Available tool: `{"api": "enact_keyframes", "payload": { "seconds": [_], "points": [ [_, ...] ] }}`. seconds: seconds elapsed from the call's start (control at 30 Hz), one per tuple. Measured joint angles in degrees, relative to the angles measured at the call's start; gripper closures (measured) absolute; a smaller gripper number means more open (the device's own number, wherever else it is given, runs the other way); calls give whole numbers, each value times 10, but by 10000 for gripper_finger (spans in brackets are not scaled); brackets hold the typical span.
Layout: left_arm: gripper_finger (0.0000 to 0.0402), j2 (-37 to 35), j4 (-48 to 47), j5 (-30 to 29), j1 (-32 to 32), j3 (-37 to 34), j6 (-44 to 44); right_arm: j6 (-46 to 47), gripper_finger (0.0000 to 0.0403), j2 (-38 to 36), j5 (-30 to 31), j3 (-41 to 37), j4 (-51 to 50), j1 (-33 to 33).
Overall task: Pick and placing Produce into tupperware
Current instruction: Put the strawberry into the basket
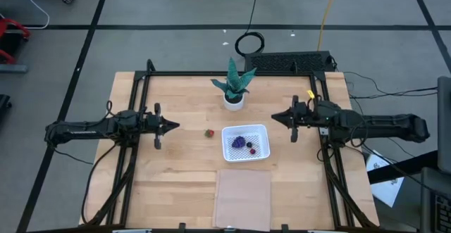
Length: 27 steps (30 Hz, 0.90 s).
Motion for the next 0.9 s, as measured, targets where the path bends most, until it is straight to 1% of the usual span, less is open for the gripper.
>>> {"api": "enact_keyframes", "payload": {
  "seconds": [0.1,0.37,0.5,0.63,0.9],
  "points": [
    [385,0,-1,0,0,0,0,-7,403,-27,-1,-1,-17,0],
    [385,0,-1,0,0,0,0,-10,403,-127,-1,-1,-82,-3],
    [385,0,-1,0,0,0,0,-5,403,-160,-2,-1,-110,-2],
    [385,0,-1,0,0,0,0,-5,403,-181,-3,-11,-98,-2],
    [385,0,-1,0,0,0,-1,5,403,-207,-4,-87,-46,-2]
  ]
}}
